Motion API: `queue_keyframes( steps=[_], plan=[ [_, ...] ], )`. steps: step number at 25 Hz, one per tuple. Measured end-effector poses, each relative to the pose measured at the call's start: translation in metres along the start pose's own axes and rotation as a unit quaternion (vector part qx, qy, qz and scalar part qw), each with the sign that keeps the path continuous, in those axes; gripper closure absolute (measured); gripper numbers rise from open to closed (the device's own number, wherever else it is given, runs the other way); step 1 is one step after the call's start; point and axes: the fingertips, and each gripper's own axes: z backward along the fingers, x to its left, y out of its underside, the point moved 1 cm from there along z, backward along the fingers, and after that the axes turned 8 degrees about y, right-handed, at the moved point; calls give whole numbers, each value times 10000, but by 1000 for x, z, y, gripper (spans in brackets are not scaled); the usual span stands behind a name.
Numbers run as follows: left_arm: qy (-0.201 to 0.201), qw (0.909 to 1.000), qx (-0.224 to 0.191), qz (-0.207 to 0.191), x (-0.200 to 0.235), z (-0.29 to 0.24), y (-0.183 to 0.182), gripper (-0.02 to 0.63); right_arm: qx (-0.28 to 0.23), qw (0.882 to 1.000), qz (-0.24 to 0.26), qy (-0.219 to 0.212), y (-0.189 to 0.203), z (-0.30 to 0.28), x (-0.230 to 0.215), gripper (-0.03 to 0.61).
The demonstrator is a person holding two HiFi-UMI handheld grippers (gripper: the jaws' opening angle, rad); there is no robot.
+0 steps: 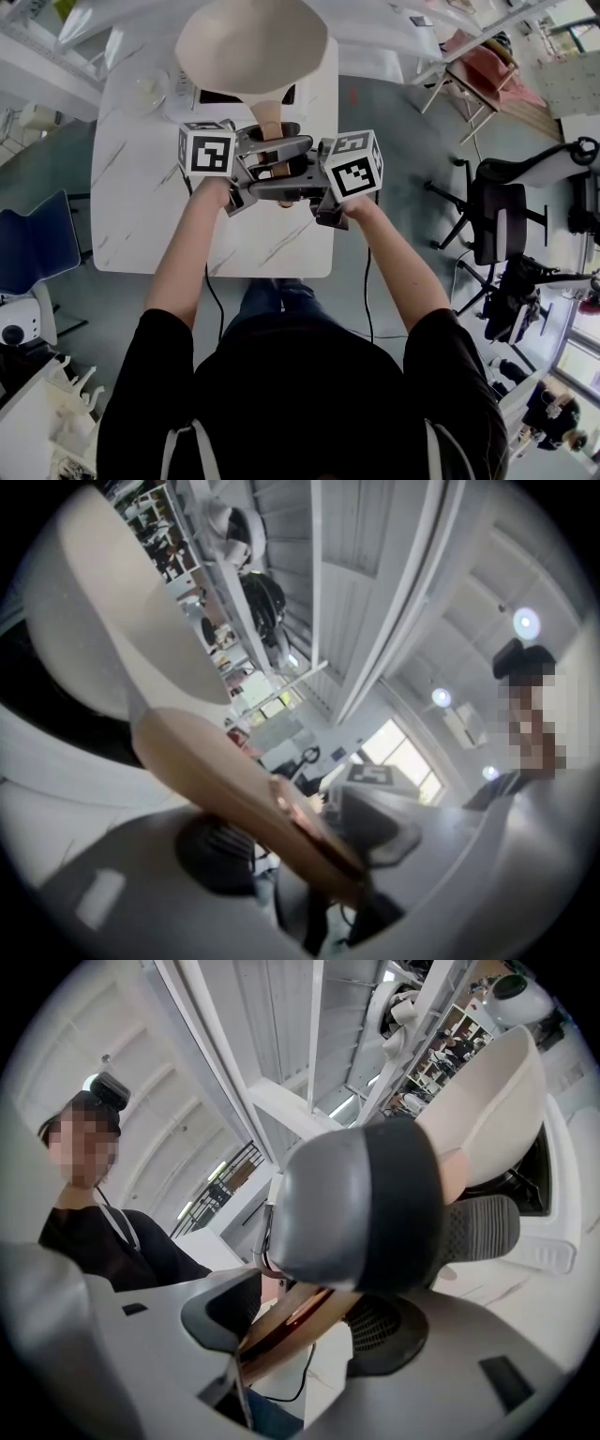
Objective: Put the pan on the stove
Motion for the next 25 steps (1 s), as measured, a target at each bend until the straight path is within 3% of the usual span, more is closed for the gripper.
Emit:
queue_keyframes(
  steps=[9,15,25],
  plan=[
    [-83,10000,8,53,12,-14,-3,323,-83,9998,-154,81,-2,15,-10,333],
    [126,9990,-240,359,9,-14,-2,281,-366,9983,-422,175,0,15,-9,331],
    [105,9984,-327,440,7,-5,-4,252,-775,9930,-676,584,-2,31,-15,331]
  ],
)
